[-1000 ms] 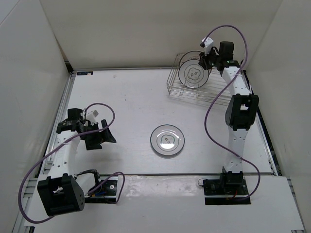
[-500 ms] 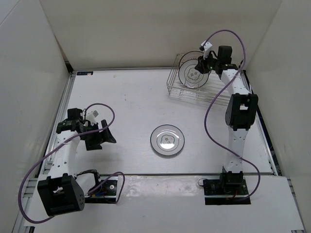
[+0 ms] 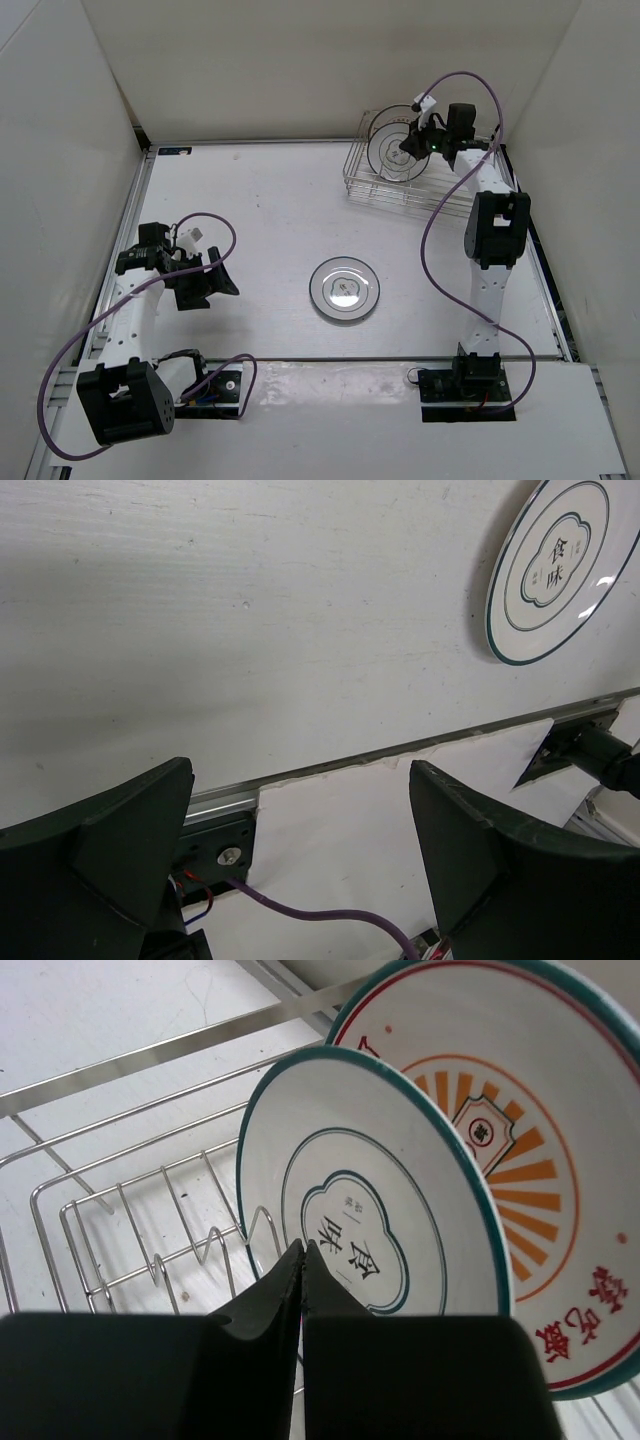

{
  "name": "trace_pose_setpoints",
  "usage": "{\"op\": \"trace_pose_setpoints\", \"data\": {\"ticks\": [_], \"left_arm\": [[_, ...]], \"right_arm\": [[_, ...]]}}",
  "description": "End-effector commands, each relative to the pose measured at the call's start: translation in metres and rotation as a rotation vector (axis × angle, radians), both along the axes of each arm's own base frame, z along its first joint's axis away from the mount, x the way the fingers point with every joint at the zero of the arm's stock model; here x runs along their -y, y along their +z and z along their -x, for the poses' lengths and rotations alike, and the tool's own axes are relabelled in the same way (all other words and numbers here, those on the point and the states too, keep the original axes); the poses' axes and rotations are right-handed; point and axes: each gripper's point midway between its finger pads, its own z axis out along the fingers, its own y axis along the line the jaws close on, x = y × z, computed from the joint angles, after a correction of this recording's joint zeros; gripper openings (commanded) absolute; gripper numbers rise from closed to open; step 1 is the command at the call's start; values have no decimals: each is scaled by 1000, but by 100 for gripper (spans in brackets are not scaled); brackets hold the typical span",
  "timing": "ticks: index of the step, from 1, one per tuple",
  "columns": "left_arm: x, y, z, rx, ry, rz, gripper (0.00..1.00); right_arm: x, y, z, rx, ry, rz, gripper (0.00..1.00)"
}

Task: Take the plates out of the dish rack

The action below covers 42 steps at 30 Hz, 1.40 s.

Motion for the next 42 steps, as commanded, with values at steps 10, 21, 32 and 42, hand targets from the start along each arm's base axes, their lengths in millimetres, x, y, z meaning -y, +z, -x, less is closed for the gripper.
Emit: {"op": "trace_pose_setpoints", "data": {"ticks": [10, 21, 32, 42], "left_arm": [[0, 4, -2, 41, 4, 1, 100], [0, 0, 1, 35, 17, -1, 100], [-3, 1, -6, 16, 25, -5, 100], [-2, 0, -10, -28, 35, 8, 100]], "right_arm": [[19, 71, -19, 220, -137, -81, 43], [30, 118, -45, 357, -205, -85, 70], [51, 89, -54, 286, -202, -120, 65], [29, 70, -52, 235, -89, -244, 55]]}}
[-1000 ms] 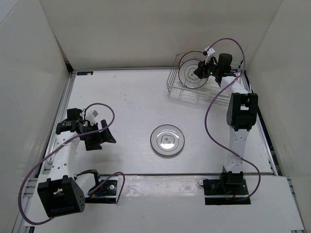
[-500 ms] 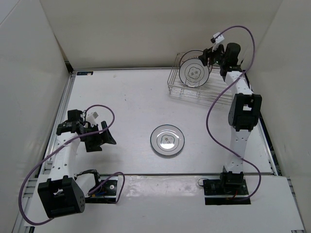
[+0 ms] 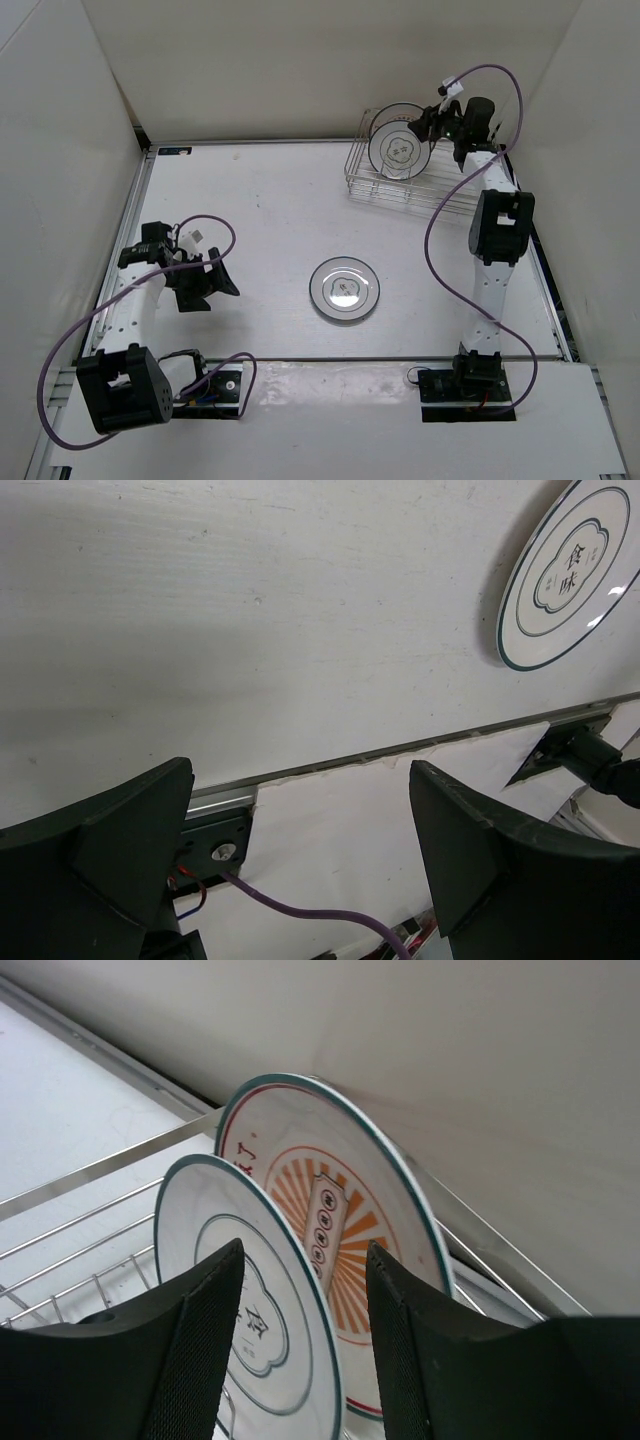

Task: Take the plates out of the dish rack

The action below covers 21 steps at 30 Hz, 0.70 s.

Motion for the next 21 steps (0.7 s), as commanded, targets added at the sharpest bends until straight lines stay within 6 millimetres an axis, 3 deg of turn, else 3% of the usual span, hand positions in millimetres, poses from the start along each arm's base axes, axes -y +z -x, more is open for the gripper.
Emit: {"op": "trace_pose_setpoints", "data": {"ticks": [1, 8, 13, 21], "left_arm": [[-2, 11, -11, 39, 11, -1, 100], [-1, 14, -13, 23, 15, 7, 100], [-2, 12, -13, 6, 22, 11, 100], [0, 13, -15, -7, 28, 24, 100]], "right_arm": [[-13, 26, -3, 83, 73, -67, 55], [-17, 11, -4, 59, 96, -91, 50], [-16, -12, -3, 20, 96, -91, 50], [-12, -36, 4, -39, 116, -122, 40]]}}
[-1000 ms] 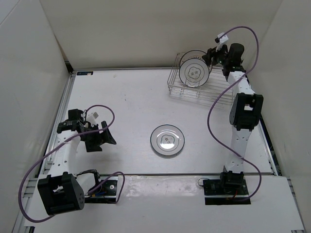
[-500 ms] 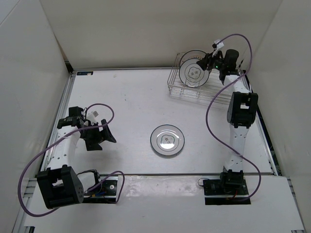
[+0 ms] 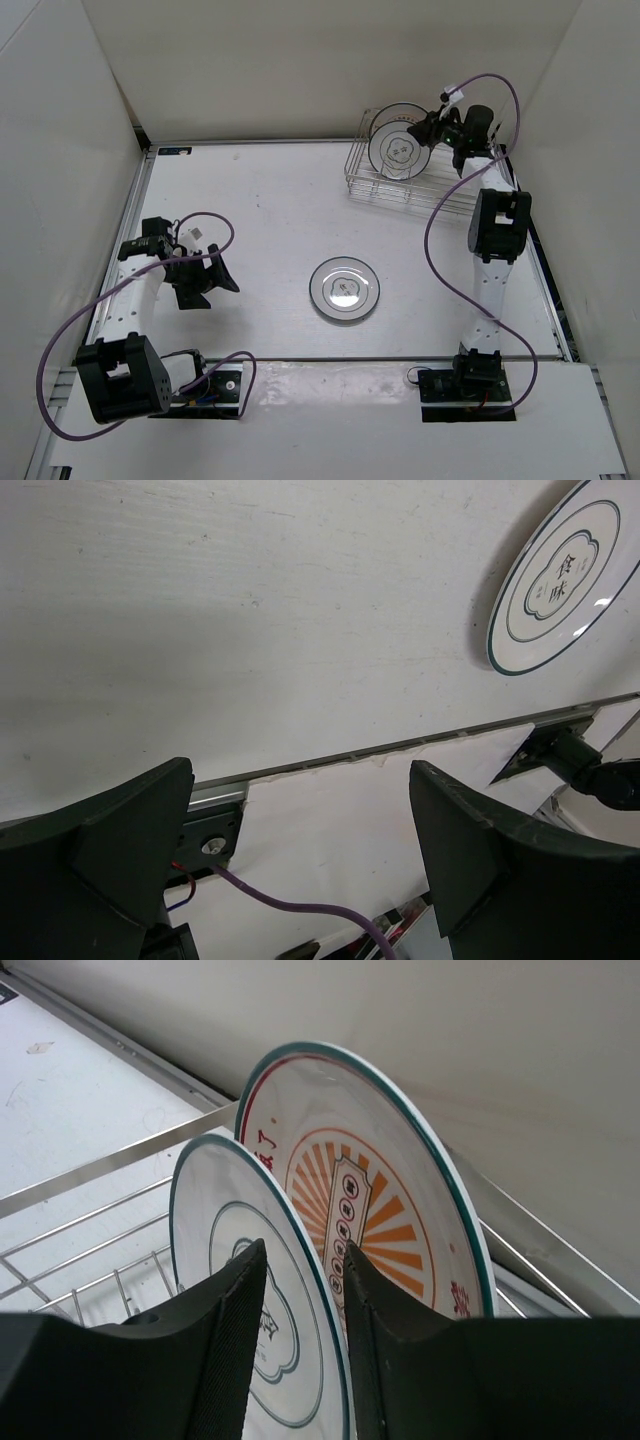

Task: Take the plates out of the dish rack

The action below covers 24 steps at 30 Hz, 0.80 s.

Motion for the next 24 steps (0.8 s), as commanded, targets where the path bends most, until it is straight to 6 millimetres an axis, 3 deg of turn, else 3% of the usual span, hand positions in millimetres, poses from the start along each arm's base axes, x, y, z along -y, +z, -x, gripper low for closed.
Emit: {"op": "trace_pose_setpoints", "data": {"ticks": [1, 7, 16, 18, 24], "left_arm": [[0, 10, -8, 33, 8, 10, 100], [2, 9, -4, 20, 11, 15, 100], [3, 9, -1, 14, 13, 24, 100], [3, 8, 0, 14, 16, 23, 100], [4, 8, -1, 36, 11, 26, 100]], "right_arm": [[-2, -14, 5, -18, 45, -24, 40], [-8, -24, 14, -59, 101, -59, 28], [-16, -18, 27, -73, 174, -89, 12], [-16, -14, 30, -61, 191, -91, 0], [-18, 3, 38, -33, 200, -90, 0]]}}
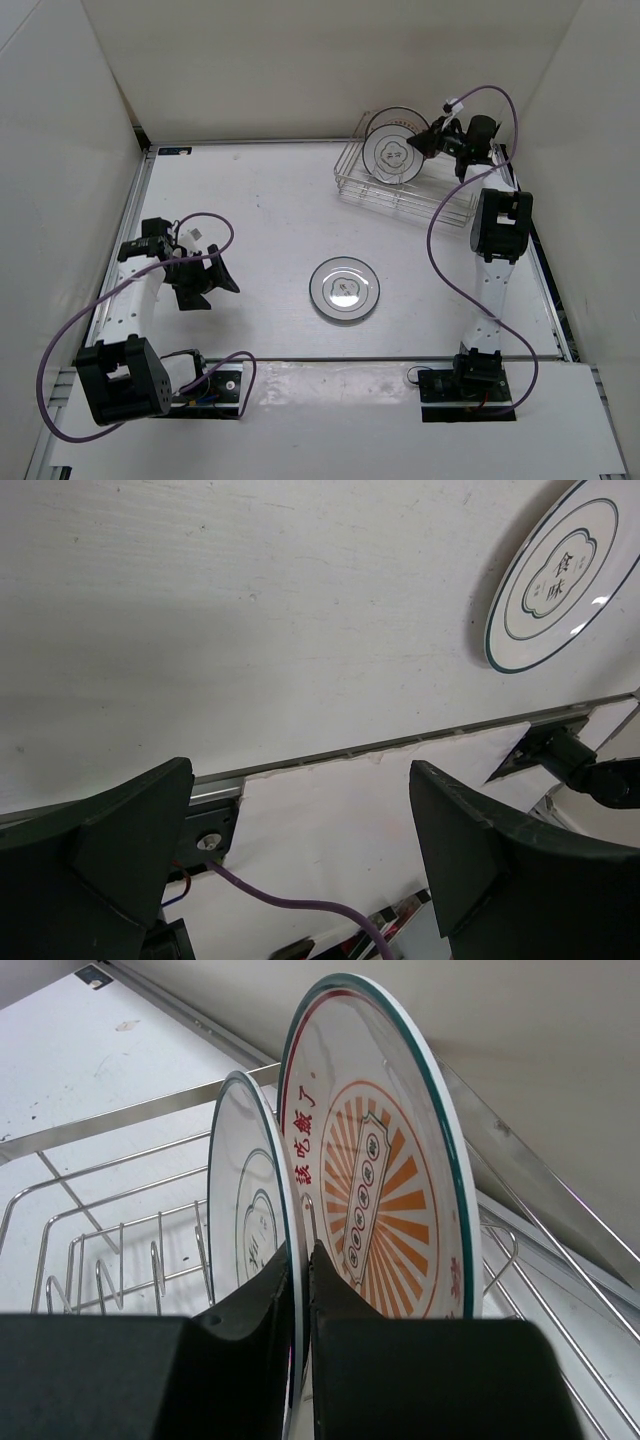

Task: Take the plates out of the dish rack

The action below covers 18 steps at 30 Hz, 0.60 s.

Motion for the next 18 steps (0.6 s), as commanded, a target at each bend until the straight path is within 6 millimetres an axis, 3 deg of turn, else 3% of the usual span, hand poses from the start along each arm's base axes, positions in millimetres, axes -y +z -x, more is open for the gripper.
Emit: {"op": "trace_pose_setpoints", "data": {"ticks": [1, 9, 16, 18], "left_arm": [[3, 7, -3, 58, -2, 20, 100], [4, 7, -8, 99, -3, 22, 100], [3, 6, -7, 145, 4, 9, 100], [2, 5, -6, 149, 3, 0, 100]], "right_arm": [[-12, 28, 14, 30, 51, -21, 0], [-8, 77, 19, 116, 70, -15, 0], [-8, 108, 38, 164, 93, -13, 0], [-8, 126, 42, 198, 84, -7, 0]]}}
